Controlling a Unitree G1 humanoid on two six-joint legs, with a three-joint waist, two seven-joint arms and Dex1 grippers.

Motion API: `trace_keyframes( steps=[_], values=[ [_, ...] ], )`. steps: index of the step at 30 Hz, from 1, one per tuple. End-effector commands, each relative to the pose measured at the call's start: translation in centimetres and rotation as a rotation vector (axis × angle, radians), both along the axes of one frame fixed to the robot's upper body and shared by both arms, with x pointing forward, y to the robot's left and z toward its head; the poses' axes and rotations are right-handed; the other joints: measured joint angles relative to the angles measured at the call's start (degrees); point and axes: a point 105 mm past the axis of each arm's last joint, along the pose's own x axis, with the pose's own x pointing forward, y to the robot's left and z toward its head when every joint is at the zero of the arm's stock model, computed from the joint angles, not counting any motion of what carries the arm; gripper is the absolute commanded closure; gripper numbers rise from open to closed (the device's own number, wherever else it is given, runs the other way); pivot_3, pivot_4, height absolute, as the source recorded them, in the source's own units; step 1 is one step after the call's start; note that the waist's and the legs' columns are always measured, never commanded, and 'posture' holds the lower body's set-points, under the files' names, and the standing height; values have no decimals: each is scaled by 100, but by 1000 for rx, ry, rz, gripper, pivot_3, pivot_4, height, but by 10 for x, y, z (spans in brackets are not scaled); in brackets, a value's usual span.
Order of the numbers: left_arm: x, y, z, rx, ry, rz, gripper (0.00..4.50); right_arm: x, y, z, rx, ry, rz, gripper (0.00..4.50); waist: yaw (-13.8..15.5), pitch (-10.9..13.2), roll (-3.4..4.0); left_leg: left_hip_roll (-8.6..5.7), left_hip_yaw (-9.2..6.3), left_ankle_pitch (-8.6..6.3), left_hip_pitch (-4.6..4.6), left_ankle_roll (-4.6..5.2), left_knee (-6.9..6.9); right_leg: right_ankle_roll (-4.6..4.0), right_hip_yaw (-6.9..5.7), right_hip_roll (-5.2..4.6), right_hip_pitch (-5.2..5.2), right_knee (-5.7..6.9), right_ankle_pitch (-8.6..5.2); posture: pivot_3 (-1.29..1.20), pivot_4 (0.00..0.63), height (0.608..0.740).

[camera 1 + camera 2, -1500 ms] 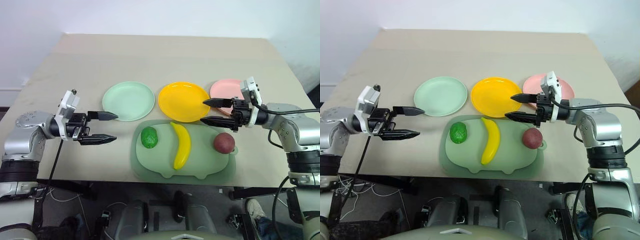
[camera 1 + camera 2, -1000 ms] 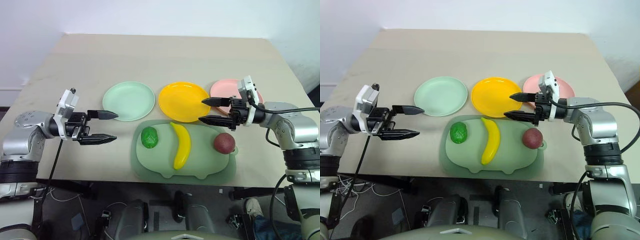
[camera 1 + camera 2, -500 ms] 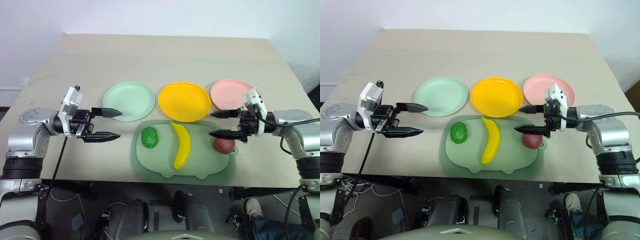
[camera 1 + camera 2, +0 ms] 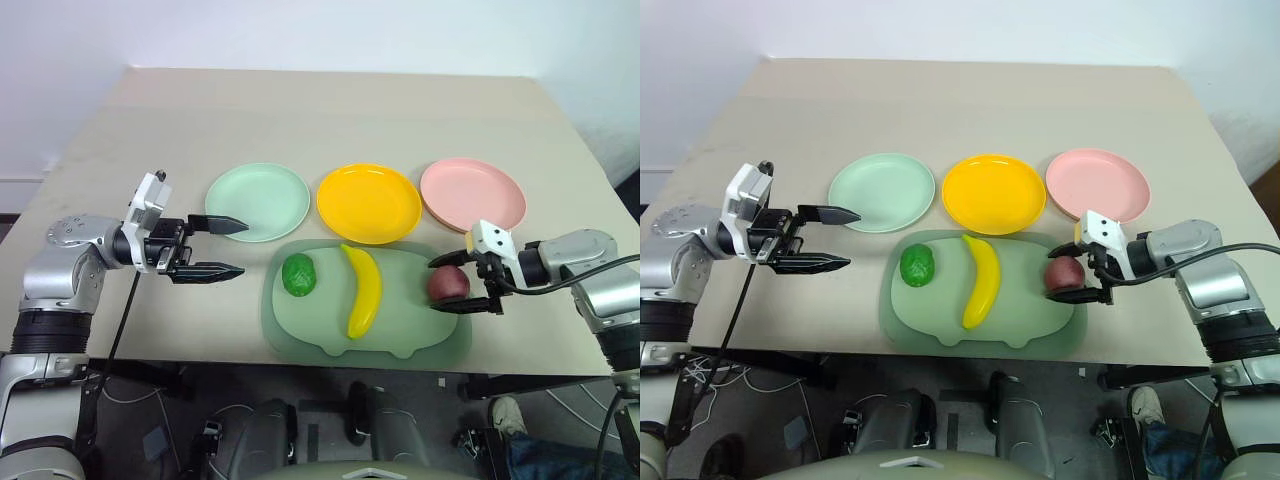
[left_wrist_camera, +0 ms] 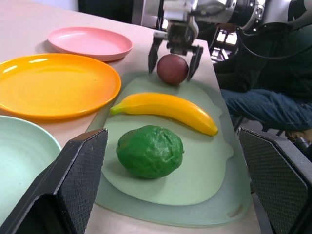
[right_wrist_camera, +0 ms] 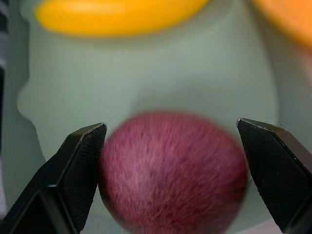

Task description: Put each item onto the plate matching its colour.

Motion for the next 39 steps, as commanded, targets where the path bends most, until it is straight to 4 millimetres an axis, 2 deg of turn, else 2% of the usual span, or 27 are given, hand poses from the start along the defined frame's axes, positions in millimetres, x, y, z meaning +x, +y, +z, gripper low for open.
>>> trace_keyframes(
  steps=[1,3,7,9,11,13,15,18,21,25,29,31,33,36,39],
  values=[
    [-1,3,9,7,-38,5,0,4,1,11,16,-30,2,737,-1,0,0,0,0,0,0,0,0,0,0,0,0,0,0,0,150,740],
    [-1,4,10,2,-38,8,0,7,4,16,26,-55,6,1210,-1,0,0,0,0,2,0,-4,0,0,0,1,0,0,0,0,150,740],
    [-1,5,9,7,-33,13,0,15,18,47,210,-100,-5,1224,-5,0,0,0,-1,3,1,-5,0,0,0,1,0,0,0,0,150,740],
    [0,5,9,1,-38,17,0,22,26,73,360,-128,-34,1224,-9,0,0,1,-1,4,1,-7,0,-1,0,2,0,1,0,0,150,740],
    [0,5,8,3,-38,18,0,30,26,96,494,-108,-89,1224,-5,0,1,2,-1,7,1,-13,0,-1,0,2,0,2,0,0,150,740],
    [0,4,8,3,-38,19,0,46,21,103,497,-193,-170,1224,4,0,0,2,-1,7,0,-13,0,-1,0,1,0,5,1,0,150,740],
    [0,4,8,2,-38,20,0,73,8,99,456,-255,-334,1224,7,-2,-4,1,-2,4,0,-8,0,-1,-1,1,2,4,0,0,150,740],
    [0,4,7,3,-38,20,0,109,-20,81,260,-389,-569,1224,3,-2,-4,-1,-2,1,0,-2,1,-1,-1,-1,4,3,0,0,150,740],
    [-1,5,7,5,-37,19,0,123,-41,63,114,-421,-690,1224,-11,-1,-1,-2,-2,8,-6,-14,-4,-1,0,-1,-3,3,0,0,150,740],
    [-1,6,7,7,-35,21,0,133,-52,54,-56,-533,-735,1224,-91,0,-1,-2,9,13,-11,-23,-7,0,6,-1,-14,4,0,0,150,740],
    [-2,6,7,9,-35,25,0,135,-47,56,0,-525,-723,1224,-166,0,-1,0,9,13,-9,-23,-9,0,8,2,-14,6,0,0,150,740],
    [-3,7,7,8,-33,26,0,135,-43,65,60,-511,-711,491,-176,0,0,2,9,14,-8,-23,-12,0,8,3,-15,7,0,0,150,740],
    [-3,7,7,7,-33,30,0,139,-48,72,86,-513,-778,61,-175,0,1,4,10,14,-7,-23,-12,0,8,3,-15,7,0,0,150,740],
    [-3,7,7,7,-31,27,0,139,-47,71,107,-480,-779,61,-165,0,1,4,11,13,-8,-22,-12,0,9,2,-16,8,1,0,150,740],
    [-3,7,7,5,-33,27,0,141,-41,91,239,-497,-785,61,-146,0,0,4,9,12,-8,-20,-12,0,9,1,-15,7,1,0,150,740]
  ],
)
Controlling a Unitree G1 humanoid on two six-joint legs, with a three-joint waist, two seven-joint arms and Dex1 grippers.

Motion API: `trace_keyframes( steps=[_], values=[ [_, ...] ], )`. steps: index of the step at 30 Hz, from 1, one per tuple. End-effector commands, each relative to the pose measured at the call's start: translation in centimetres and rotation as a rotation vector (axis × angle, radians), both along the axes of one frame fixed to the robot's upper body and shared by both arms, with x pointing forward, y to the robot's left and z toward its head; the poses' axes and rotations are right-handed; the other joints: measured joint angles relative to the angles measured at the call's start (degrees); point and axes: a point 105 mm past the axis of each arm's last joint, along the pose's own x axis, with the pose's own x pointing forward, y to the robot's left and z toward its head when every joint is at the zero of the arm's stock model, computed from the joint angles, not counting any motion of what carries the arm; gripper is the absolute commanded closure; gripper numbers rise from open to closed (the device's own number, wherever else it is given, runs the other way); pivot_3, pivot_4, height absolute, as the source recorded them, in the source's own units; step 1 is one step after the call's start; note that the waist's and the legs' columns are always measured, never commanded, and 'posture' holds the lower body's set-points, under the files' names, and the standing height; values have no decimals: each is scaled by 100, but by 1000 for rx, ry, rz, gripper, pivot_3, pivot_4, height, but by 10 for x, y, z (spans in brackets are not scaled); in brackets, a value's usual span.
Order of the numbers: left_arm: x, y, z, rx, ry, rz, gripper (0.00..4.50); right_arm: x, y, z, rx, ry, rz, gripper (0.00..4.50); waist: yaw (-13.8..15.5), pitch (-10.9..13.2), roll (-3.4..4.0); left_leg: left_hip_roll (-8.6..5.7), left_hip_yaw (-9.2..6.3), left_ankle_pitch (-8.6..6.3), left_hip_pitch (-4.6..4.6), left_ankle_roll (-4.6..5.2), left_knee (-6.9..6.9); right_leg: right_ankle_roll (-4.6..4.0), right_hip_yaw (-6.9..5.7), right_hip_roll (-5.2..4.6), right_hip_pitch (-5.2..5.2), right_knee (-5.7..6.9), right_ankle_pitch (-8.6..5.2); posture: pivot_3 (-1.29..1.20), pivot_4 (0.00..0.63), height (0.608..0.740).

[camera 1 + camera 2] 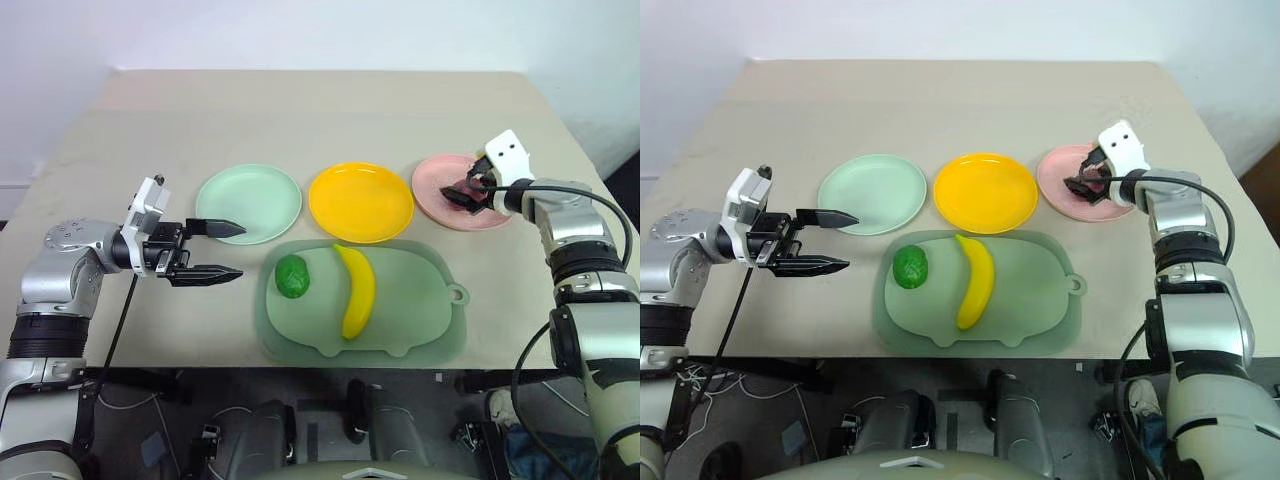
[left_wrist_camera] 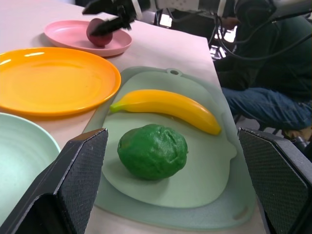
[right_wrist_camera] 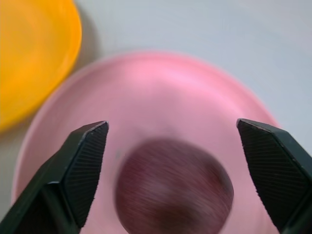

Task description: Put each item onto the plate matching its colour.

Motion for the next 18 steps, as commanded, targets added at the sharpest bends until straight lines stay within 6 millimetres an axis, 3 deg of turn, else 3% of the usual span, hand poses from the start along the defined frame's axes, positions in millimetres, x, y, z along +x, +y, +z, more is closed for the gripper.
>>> trace_keyframes(
  steps=[1,4,6,8,11,15,18],
  values=[
    [-3,3,12,-1,-51,0,0,4,8,41,168,-123,21,61,1,0,0,0,1,0,0,0,0,0,0,-1,0,0,0,0,150,740],
    [-3,3,11,-4,-49,-1,0,5,14,66,283,-204,11,61,-2,2,3,0,1,2,-1,-3,0,0,0,-1,-1,1,0,0,150,740],
    [-3,2,11,-4,-49,-1,0,5,21,73,365,-206,8,61,-8,2,3,2,1,2,-1,-3,0,0,0,-1,-1,1,0,0,150,740],
    [-4,1,11,-7,-50,-6,0,2,41,72,310,-244,17,61,-11,0,5,6,1,2,0,-4,0,0,0,2,-2,2,0,0,150,740],
    [-3,-2,9,-11,-49,-7,0,-13,77,62,395,-267,-9,61,-15,-4,2,9,0,2,-1,-4,-6,-1,0,5,-6,3,0,0,150,740],
    [-3,-3,8,-19,-43,-11,0,-40,100,54,587,-291,-120,61,24,-2,7,12,2,4,-9,-8,-3,-1,2,2,-17,14,0,0,150,740],
    [-2,-3,7,-20,-38,-14,0,-69,136,29,604,-149,-67,61,74,-4,5,5,-2,3,-17,-5,7,1,2,-9,-15,11,2,0,150,740]
  ],
)
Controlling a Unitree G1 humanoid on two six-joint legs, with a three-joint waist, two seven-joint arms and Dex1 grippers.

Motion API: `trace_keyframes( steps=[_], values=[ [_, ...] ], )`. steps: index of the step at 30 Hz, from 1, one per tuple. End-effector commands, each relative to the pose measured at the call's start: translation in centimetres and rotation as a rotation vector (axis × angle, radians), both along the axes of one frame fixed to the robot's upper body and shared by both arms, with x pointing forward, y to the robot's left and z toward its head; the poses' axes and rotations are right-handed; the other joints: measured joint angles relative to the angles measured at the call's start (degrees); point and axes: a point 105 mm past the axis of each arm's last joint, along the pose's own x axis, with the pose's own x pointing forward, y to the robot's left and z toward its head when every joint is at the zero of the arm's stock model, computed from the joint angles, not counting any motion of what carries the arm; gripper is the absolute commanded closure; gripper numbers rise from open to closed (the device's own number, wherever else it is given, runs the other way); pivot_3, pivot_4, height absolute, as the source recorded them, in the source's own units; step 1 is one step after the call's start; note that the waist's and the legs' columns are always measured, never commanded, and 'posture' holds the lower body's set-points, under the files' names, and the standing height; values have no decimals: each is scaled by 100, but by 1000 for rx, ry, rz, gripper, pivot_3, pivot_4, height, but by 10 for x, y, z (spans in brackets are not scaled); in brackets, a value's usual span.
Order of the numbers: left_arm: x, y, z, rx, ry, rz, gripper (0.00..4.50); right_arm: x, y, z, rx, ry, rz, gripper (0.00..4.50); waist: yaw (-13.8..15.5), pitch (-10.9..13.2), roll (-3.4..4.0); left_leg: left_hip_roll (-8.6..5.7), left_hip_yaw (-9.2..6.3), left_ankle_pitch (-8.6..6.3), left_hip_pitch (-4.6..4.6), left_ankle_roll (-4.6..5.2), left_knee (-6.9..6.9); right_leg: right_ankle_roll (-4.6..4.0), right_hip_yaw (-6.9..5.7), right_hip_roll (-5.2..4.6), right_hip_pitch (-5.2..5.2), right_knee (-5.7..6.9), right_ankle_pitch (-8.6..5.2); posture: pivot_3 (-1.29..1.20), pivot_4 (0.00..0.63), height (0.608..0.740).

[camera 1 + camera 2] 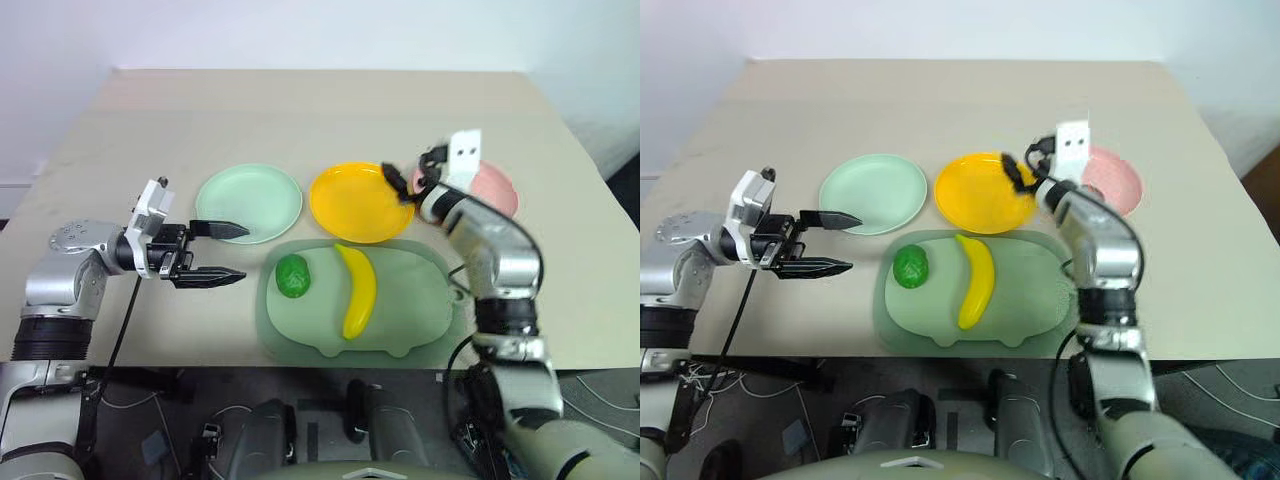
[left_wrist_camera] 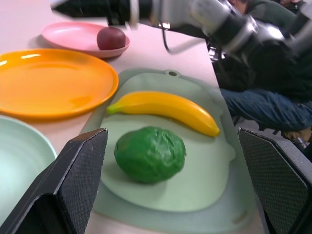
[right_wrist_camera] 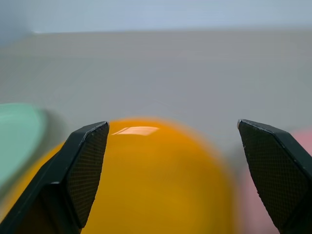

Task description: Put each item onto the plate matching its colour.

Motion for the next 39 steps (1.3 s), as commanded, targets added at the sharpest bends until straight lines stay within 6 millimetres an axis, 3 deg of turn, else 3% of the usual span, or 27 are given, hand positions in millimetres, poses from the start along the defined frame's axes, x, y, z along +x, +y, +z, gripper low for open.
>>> trace_keyframes(
  steps=[1,6,9,15,25,35,39],
  values=[
    [0,1,9,-10,-37,-5,0,-35,24,14,37,-10,77,61,15,-3,-5,0,-2,-1,2,2,-1,0,0,1,3,-1,0,0,150,740],
    [1,-1,8,-11,-30,-20,0,-61,23,2,35,71,57,61,-21,-3,-5,-6,-13,-12,10,21,-3,-1,0,7,7,-3,-1,0,150,740],
    [2,-1,7,-11,-24,-24,0,-84,25,-18,-2,159,119,61,-36,-4,-6,-7,-17,-16,9,29,-5,-1,0,8,7,-4,-1,0,150,740],
    [2,-4,5,-17,-18,-37,0,-105,25,-40,-49,245,128,61,-50,-4,-7,-8,-18,-21,13,38,-6,-2,1,9,8,-5,-2,0,150,740],
    [-1,-4,3,-12,-15,-43,0,-112,41,-40,50,279,167,61,-47,-5,-8,-8,-20,-22,13,40,-6,-2,2,9,8,-5,-2,0,150,740],
    [-4,-8,3,-2,-26,-66,0,-124,46,-59,-165,382,259,61,-52,-5,-8,-8,-21,-23,13,42,-6,-2,1,9,8,-7,-2,0,150,740],
    [-6,-8,5,-1,-36,-70,0,-122,47,-62,-144,400,265,61,-53,-5,-8,-8,-22,-23,14,42,-6,-3,1,10,8,-9,-3,0,150,740]
  ],
)
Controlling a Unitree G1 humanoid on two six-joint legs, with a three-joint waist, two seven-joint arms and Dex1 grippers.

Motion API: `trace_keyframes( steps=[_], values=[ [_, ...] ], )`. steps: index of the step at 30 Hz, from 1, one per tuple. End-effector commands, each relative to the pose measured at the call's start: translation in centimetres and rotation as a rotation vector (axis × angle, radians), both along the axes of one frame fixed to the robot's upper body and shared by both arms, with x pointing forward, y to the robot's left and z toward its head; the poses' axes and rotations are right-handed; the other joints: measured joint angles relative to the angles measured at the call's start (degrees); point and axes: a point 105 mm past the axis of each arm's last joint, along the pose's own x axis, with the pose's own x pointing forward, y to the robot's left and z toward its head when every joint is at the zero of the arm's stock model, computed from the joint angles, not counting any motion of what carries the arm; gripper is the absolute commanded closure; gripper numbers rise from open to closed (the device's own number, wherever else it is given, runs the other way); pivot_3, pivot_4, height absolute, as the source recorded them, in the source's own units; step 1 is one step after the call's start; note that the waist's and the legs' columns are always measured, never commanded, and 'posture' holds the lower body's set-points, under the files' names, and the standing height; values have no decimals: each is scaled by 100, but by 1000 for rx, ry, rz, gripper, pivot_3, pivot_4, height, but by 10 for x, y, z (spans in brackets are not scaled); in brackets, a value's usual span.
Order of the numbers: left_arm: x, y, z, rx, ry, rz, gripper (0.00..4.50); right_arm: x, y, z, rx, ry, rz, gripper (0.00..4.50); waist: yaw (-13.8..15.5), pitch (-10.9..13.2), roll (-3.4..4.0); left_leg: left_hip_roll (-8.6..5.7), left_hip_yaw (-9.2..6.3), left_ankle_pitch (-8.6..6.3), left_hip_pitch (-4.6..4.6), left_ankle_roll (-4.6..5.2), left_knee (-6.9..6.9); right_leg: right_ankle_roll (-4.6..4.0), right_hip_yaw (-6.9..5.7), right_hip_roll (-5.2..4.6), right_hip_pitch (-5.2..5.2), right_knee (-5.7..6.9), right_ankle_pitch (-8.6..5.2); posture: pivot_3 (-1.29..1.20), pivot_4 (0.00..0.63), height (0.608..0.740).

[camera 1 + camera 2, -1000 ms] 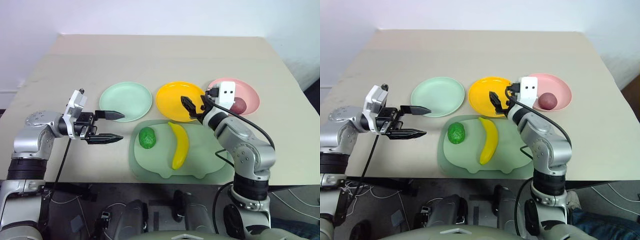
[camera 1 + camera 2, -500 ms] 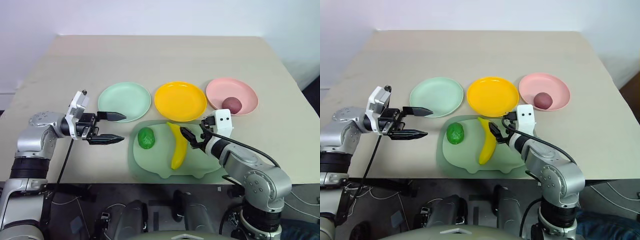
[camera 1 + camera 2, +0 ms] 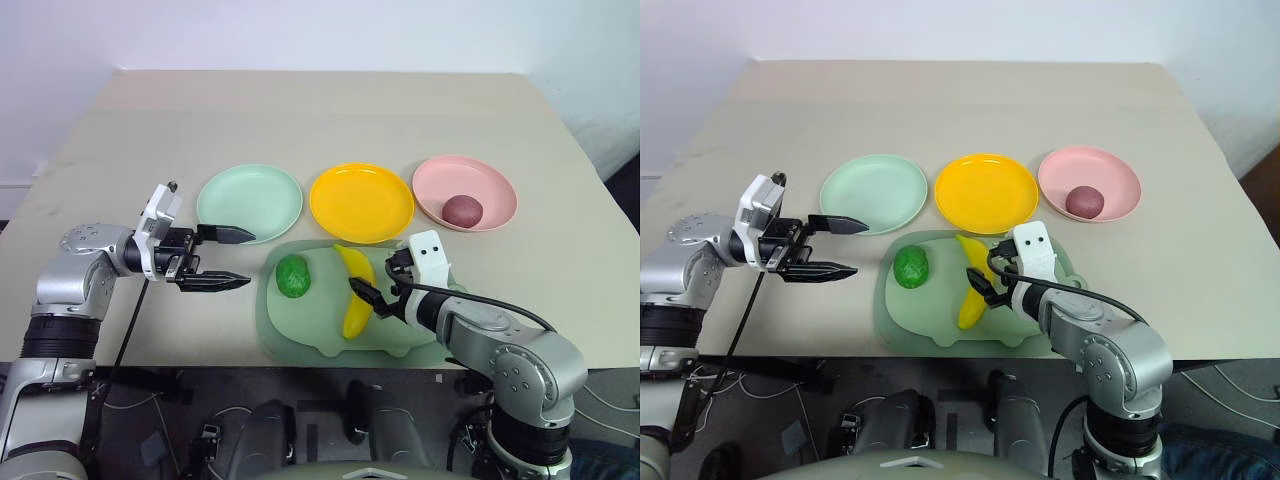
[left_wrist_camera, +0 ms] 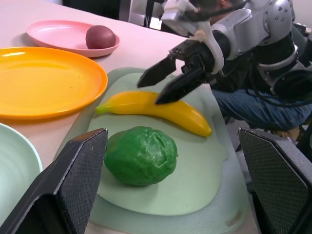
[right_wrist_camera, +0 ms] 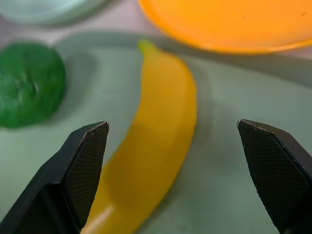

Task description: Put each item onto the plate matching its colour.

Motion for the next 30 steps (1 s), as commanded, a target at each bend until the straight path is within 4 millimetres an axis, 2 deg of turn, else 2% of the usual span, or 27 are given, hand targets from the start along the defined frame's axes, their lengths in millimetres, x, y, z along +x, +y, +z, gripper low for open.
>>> trace_keyframes(
  steps=[1,10,16,24,25,26,27,30],
  values=[
    [-6,0,10,3,-55,-26,0,-1,6,8,19,-24,26,61,0,0,0,0,0,0,0,0,0,0,0,0,0,0,0,0,150,740],
    [-12,4,12,19,-70,-28,0,5,11,3,-47,-3,67,61,0,0,0,0,-1,0,-1,0,0,0,-1,-1,-1,-2,0,0,150,740],
    [-15,14,15,36,-76,-7,0,3,12,-4,-45,35,94,61,-3,0,0,1,0,-1,0,1,-1,0,0,-1,-2,-4,-1,0,150,740],
    [-18,22,20,62,-93,6,0,3,6,-16,-108,76,104,61,3,-3,-5,3,0,-1,1,2,-1,0,-1,-1,0,-10,-1,0,150,740],
    [-18,22,20,62,-94,6,0,4,4,-17,-126,71,99,430,3,-3,-5,3,0,-1,1,2,-1,0,-1,-1,-1,-10,-1,0,150,740],
    [-18,22,20,61,-95,6,0,5,2,-17,-137,67,96,571,3,-3,-5,3,0,-1,1,2,-1,0,-1,-1,0,-10,-1,0,150,740],
    [-18,21,20,61,-95,4,0,6,2,-17,-131,71,94,891,3,-3,-5,3,0,-1,1,1,-1,0,-1,-1,-1,-10,-2,0,150,740],
    [-19,20,20,55,-93,-1,0,7,0,-18,-128,76,92,1987,2,-3,-5,3,0,-1,1,1,-1,0,-1,-1,-1,-10,-2,0,150,740]
  ],
)
